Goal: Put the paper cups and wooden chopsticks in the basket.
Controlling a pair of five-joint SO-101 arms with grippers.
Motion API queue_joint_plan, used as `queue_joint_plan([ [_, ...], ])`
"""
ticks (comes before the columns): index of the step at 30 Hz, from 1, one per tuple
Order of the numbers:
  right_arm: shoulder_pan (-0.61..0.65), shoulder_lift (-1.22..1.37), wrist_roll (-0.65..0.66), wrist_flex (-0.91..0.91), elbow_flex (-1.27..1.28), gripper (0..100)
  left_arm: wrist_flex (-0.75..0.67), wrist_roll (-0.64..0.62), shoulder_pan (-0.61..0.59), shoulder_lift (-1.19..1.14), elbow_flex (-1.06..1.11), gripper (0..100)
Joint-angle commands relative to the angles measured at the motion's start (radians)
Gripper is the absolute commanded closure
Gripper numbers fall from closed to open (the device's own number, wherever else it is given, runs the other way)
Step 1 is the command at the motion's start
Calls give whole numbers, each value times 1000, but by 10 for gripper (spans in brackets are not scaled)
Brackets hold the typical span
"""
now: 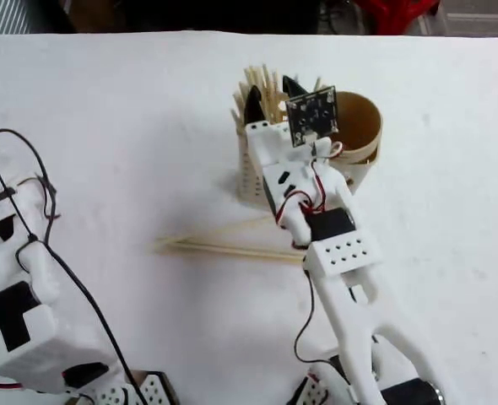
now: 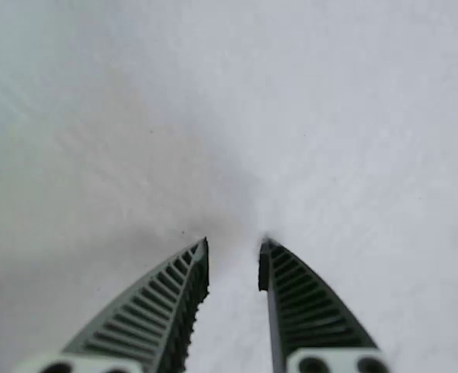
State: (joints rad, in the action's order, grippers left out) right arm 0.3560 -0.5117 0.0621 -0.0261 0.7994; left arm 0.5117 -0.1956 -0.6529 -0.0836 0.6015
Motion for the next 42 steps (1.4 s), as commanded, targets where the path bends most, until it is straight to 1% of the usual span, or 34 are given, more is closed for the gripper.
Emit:
queue_joint_plan([
  [1,-13,-153,-14,191,-8,829,5,12,12,12,-46,876],
  [5,-15,-344,-14,375,-8,829,5,12,12,12,-46,876],
  [8,-28,-513,-9,582,11,829,5,12,12,12,-44,876],
  [11,21,-653,17,765,17,826,6,14,12,12,-43,876],
  [15,162,-691,284,940,0,828,5,14,12,12,-41,876],
  [19,248,-581,420,1030,-8,829,5,15,12,12,-41,876],
  [26,372,-200,707,1033,-8,827,5,17,12,8,-41,876],
  [29,398,-45,793,955,-8,826,5,17,12,8,-43,876],
  [32,390,93,876,828,-8,826,5,17,12,8,-43,876],
  [38,387,302,957,622,-9,825,5,15,12,8,-43,876],
  [42,386,406,964,535,-28,825,5,15,15,8,-43,876],
])
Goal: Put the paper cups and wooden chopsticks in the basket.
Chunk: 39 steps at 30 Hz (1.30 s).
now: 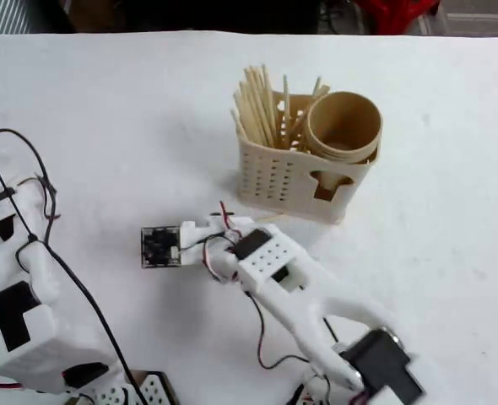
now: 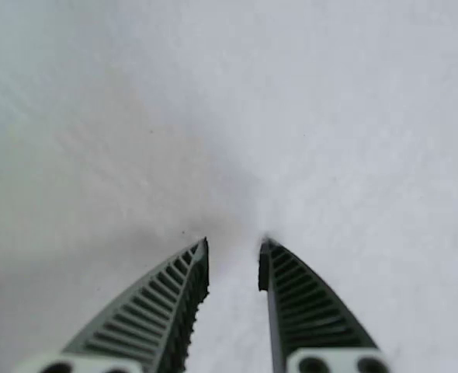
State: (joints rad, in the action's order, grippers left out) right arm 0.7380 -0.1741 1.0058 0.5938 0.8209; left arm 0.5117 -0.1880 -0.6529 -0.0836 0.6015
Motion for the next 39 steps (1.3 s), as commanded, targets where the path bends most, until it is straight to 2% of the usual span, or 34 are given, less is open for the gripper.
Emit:
queue_joint_plan([
  [1,2,96,20,-91,-66,825,5,8,15,8,-43,876],
  [12,-47,298,9,-88,-198,830,5,6,16,8,-46,876],
  [19,-47,297,-117,42,-253,982,5,6,16,8,-46,876],
  [21,-47,297,-124,102,-275,981,5,6,16,8,-46,876],
  [29,-54,297,-290,332,-414,981,5,6,16,8,-46,876],
  [33,-85,297,-364,363,-462,981,5,6,16,10,-46,876],
  [39,-117,237,-387,366,-456,981,5,6,16,12,-44,876],
])
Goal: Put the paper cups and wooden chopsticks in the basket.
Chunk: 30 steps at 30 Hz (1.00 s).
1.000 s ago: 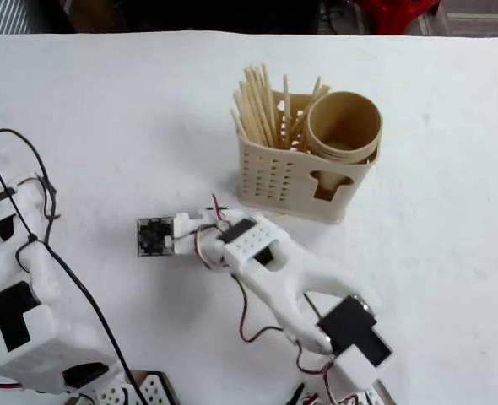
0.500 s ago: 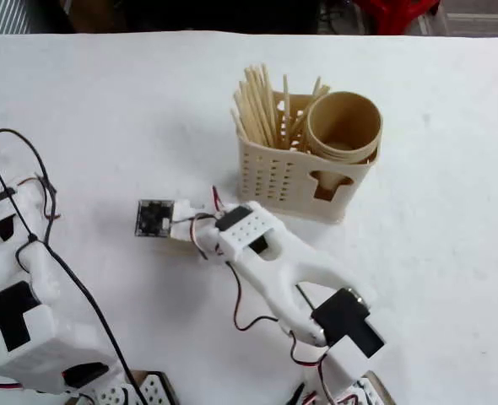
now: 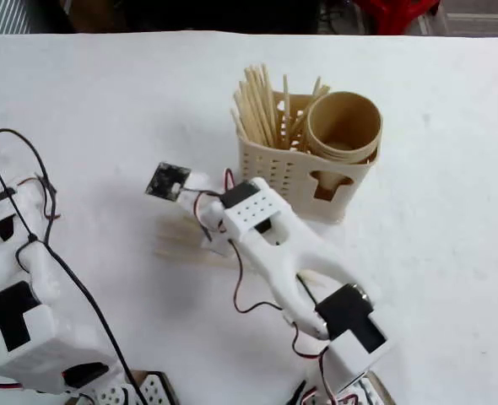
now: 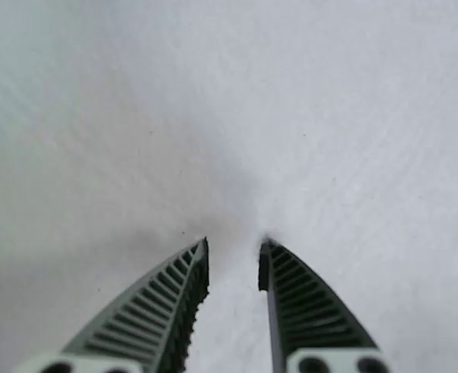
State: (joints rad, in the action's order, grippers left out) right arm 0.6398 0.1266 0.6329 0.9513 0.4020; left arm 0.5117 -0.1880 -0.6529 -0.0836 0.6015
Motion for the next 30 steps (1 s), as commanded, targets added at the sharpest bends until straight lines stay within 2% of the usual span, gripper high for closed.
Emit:
queue_joint_plan([
  [1,-19,-85,-23,8,-28,981,5,6,16,12,-44,876],
  [5,-16,-225,-84,8,29,981,5,6,16,12,-46,876],
  [12,-12,-636,-103,7,121,981,5,6,16,10,-46,876],
  [16,-19,-854,-255,-30,71,981,5,6,16,10,-46,876],
  [19,-19,-954,-324,-101,-9,981,5,6,16,12,-43,876],
  [22,-22,-974,-333,-209,-84,981,5,6,16,12,-41,876],
  [27,-102,-972,-336,-467,-106,980,8,6,16,12,-41,876],
  [30,-177,-961,-338,-541,-104,978,9,6,16,12,-41,876],
])
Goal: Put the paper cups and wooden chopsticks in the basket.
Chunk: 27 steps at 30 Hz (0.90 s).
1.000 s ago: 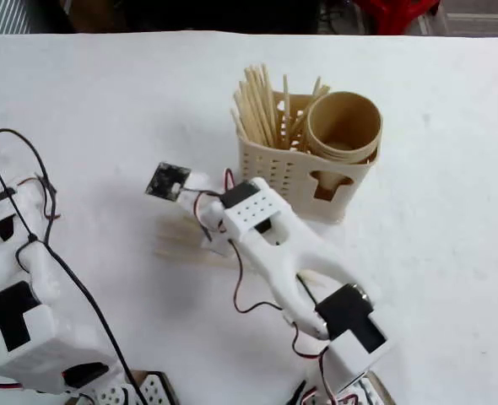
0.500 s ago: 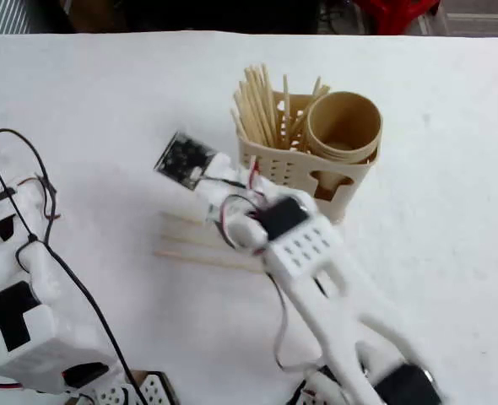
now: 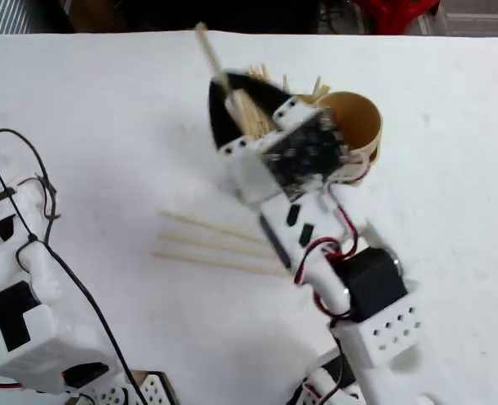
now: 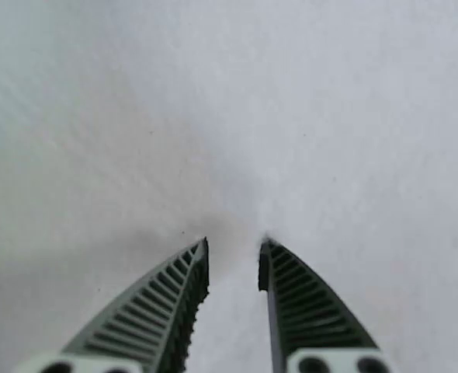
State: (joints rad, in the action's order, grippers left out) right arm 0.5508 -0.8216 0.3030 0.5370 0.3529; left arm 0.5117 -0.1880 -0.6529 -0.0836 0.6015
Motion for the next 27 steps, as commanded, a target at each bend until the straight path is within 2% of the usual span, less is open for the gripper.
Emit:
queue_joint_plan([
  [1,-113,1,-8,-137,-55,978,9,6,16,12,-41,876],
  [5,-177,85,-9,-193,-32,981,9,6,13,12,-41,876],
  [9,-203,151,-12,-340,71,981,9,6,12,12,-41,876],
  [11,-206,170,-57,-395,129,981,11,6,12,12,-41,876],
  [15,-208,180,-149,-417,216,981,9,6,13,12,-41,876],
  [21,-226,173,-170,-418,295,973,9,6,16,12,-44,876],
  [27,-298,170,-170,-381,298,829,5,6,16,12,-43,876],
])
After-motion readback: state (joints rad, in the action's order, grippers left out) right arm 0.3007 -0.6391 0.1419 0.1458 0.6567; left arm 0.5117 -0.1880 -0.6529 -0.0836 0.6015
